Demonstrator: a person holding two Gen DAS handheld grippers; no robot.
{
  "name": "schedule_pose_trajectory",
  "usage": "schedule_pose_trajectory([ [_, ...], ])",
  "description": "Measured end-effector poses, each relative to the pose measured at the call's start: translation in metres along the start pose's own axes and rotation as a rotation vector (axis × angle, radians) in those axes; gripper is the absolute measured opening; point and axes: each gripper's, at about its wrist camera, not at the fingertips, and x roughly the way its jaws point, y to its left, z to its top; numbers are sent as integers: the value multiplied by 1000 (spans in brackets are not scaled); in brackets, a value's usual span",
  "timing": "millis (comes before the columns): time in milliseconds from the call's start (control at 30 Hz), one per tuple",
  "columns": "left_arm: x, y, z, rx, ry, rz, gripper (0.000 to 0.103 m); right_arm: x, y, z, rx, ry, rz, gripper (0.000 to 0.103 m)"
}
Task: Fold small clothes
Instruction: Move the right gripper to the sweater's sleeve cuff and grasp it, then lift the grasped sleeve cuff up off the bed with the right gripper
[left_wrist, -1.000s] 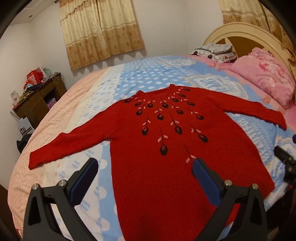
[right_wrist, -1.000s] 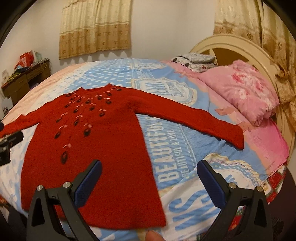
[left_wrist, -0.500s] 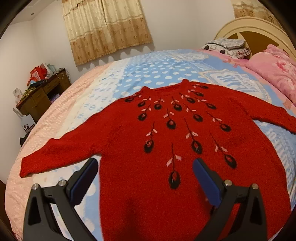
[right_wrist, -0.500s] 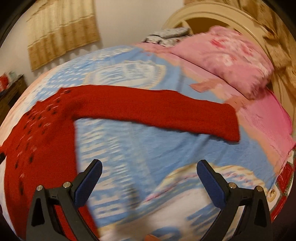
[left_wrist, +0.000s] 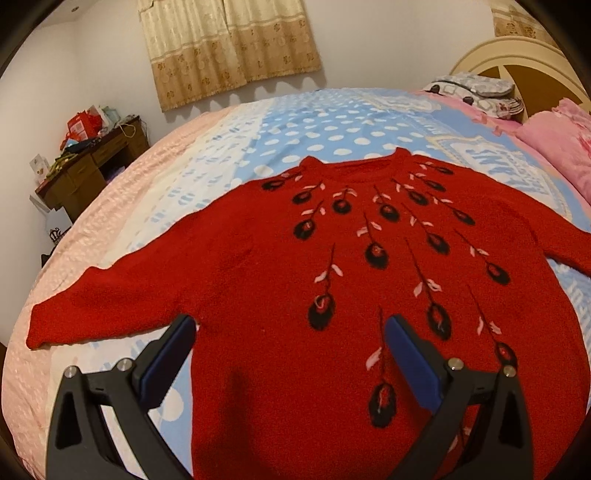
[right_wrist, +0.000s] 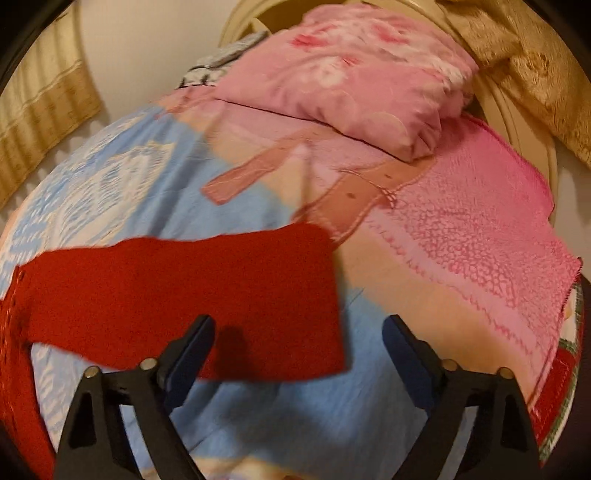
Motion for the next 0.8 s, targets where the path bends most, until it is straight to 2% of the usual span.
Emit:
schedule_pose_trajectory([
  [167,0,1,0,1,-5,4,103,16,-7,15,23,27,5,78],
  [233,1,1,0,-3,-2,2,103,20,-6,16,29,43,22,68],
  [367,5,7,2,-12,2,-3,103,21,-4,16,40,46,54,55],
  [433,4,9,3,-11,-3,1,103,19,2,16,22,44,77,36],
  [467,4,10,3,-10,-7,7,103,18,4,16,14,46,83,30],
  [500,3,11,4,-11,-10,10,103,18,7,17,6,50,91,18],
  [533,2,13,4,-14,-10,8,103,18,9,18,-2,55,98,12],
  [667,-3,23,7,-37,-17,3,103,7,18,25,-14,50,132,9],
  [800,-5,35,8,-56,-25,7,103,-19,32,37,-26,4,180,9],
])
